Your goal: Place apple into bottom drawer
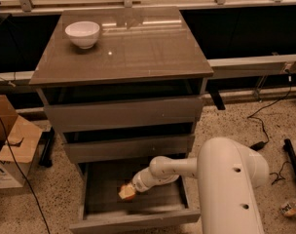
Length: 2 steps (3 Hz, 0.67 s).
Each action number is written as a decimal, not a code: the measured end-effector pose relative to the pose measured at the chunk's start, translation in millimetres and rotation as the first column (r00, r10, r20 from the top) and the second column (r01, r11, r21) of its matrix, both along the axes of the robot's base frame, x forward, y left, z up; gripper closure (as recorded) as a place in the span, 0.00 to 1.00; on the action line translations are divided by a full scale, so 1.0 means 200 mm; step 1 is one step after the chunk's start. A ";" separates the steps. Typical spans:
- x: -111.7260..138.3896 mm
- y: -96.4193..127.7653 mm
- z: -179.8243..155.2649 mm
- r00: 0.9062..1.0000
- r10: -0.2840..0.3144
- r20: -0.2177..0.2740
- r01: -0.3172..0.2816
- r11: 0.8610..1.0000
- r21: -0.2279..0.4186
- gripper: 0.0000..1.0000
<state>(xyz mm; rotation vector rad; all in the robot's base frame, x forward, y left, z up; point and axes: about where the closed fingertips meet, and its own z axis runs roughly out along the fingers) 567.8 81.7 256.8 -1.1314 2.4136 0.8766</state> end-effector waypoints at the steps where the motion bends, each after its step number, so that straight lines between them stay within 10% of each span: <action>1: 0.04 0.02 -0.23 0.999 -0.033 0.028 0.034 0.999 -0.022 1.00; 2: 0.05 0.01 -0.37 0.995 -0.082 0.049 0.083 0.996 -0.018 1.00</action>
Offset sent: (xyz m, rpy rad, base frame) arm 0.0146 -0.0015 -0.1076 -0.0182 -0.0810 -0.1460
